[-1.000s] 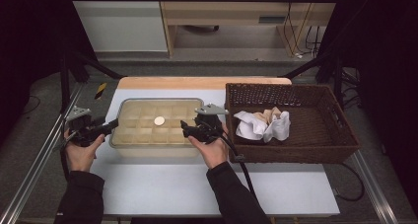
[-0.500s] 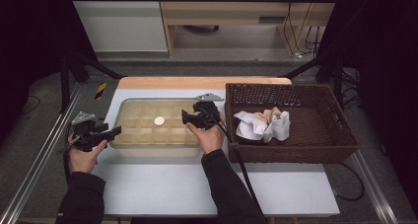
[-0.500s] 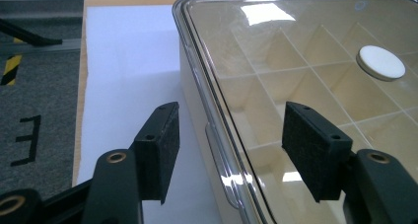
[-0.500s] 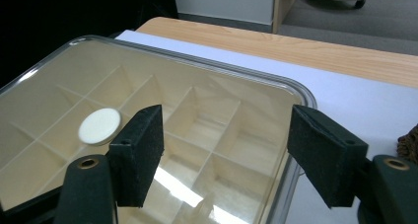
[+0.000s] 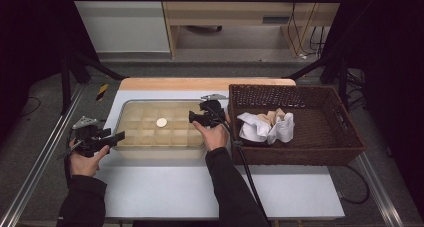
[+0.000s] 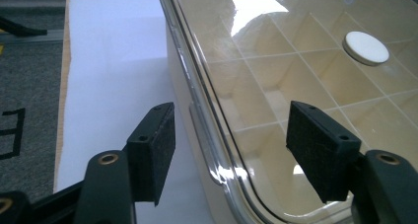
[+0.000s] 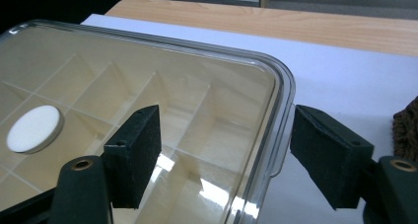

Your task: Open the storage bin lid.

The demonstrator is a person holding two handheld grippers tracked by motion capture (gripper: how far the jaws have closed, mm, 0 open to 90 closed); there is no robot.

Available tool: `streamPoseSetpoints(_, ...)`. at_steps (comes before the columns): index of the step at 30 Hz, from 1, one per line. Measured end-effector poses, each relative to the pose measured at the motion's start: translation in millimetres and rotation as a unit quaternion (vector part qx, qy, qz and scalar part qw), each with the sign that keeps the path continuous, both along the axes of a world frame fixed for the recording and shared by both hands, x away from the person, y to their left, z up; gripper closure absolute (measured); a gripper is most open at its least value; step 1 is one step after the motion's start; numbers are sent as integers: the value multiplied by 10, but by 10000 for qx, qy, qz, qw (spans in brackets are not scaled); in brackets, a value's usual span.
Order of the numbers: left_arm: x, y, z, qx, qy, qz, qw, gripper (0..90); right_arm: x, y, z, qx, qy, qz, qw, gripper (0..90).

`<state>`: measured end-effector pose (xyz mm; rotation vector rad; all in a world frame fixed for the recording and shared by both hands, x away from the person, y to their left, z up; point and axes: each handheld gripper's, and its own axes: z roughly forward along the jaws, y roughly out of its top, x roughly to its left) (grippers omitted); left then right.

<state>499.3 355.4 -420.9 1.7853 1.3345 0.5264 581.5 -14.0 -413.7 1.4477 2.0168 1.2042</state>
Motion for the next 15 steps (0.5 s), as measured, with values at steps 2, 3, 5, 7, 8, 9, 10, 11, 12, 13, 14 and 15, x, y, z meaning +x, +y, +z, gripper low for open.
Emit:
streamPoseSetpoints(2,-3,-5,-1,4,9,-39,10000,336,26,-5,-34,-42,47,-32,10000,281)
streamPoseSetpoints(3,-5,-11,-2,-3,10,-36,10000,335,39,-9,-51,-75,66,-15,9999,281)
streamPoseSetpoints(5,-5,-14,-4,-15,14,-41,10000,334,50,-9,-65,-68,93,-9,9999,281)
streamPoseSetpoints(7,0,-18,-12,-82,88,-119,9999,306,69,-11,-84,60,161,-23,9998,270)
streamPoseSetpoints(8,-5,-34,-12,-96,120,-126,9998,296,81,-12,-95,82,142,-7,9999,262)
streamPoseSetpoints(9,-5,-34,-12,-96,120,-126,9998,296,81,-12,-95,82,142,-7,9999,262)
streamPoseSetpoints(10,-7,-37,-6,-51,123,-135,9998,296,82,-12,-97,92,142,-9,9999,260)
streamPoseSetpoints(11,-9,-39,-3,-36,129,-136,9998,289,85,-15,-101,141,172,-14,9998,256)
streamPoseSetpoints(12,-11,-45,-5,-34,135,-131,9998,280,89,-18,-105,170,183,-1,9997,252)
streamPoseSetpoints(13,-11,-49,-7,-50,148,-132,9998,280,89,-18,-105,170,183,-1,9997,252)
streamPoseSetpoints(14,-8,-50,-10,-71,158,-136,9998,273,98,-24,-113,159,175,12,9997,247)
streamPoseSetpoints(15,4,-46,-13,-80,213,-181,9996,250,115,-25,-122,269,252,30,9993,243)
